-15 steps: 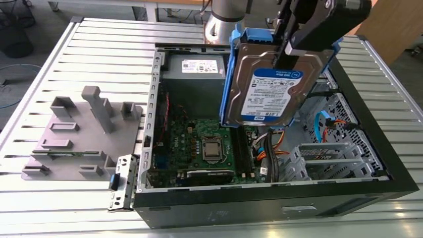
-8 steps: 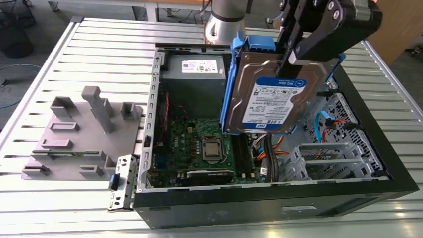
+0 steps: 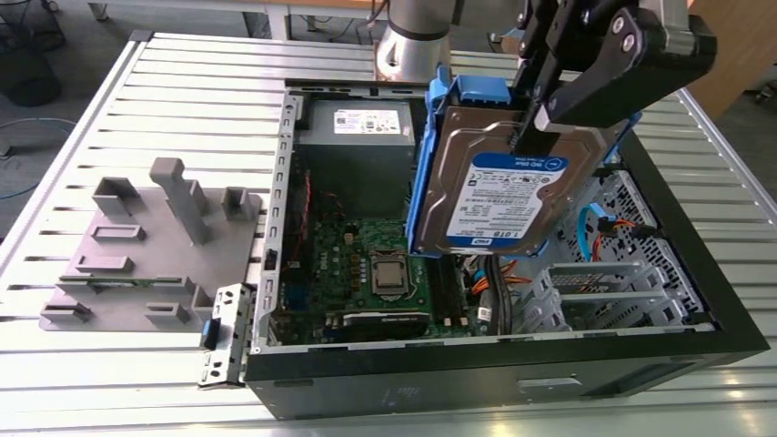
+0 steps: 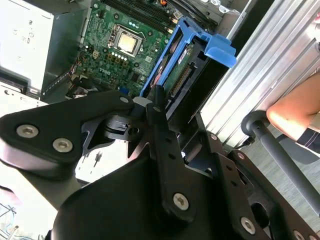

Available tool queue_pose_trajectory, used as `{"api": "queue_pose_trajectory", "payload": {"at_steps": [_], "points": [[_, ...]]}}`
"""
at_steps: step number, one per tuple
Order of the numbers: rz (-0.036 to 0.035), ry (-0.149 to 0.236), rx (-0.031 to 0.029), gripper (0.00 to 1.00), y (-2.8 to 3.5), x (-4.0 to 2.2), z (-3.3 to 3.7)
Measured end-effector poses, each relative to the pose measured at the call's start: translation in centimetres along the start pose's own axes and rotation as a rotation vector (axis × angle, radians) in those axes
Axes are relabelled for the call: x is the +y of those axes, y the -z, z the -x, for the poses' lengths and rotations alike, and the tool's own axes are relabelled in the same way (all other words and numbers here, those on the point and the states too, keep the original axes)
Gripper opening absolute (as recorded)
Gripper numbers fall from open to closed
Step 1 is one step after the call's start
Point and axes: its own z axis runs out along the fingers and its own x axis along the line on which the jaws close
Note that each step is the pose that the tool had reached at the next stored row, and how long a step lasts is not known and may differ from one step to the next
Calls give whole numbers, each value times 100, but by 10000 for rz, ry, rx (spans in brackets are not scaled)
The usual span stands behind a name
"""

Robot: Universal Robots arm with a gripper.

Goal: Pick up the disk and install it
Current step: 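Pick up the disk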

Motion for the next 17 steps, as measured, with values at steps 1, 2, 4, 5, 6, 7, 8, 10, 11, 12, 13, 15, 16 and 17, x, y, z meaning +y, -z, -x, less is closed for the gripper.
{"api": "queue_pose_trajectory", "payload": {"at_steps": [1,2,4,5,6,7,8,10,11,12,13,15,16,17], "points": [[0,1,1,35,0,0,0],[0,1,1,35,1,-1,0],[0,1,2,35,1,0,-1],[0,1,1,35,0,-1,-1],[0,1,1,35,1,-2,-1],[0,4,1,35,1,-9,-1],[0,1,1,35,1,-16,-1],[0,1,2,35,2,-43,1],[0,2,1,35,2,-61,2],[0,1,0,35,2,-82,3],[0,1,2,35,4,-131,6],[0,1,1,35,4,-178,9],[0,1,2,35,5,-203,10],[0,1,2,35,6,-228,12]]}}
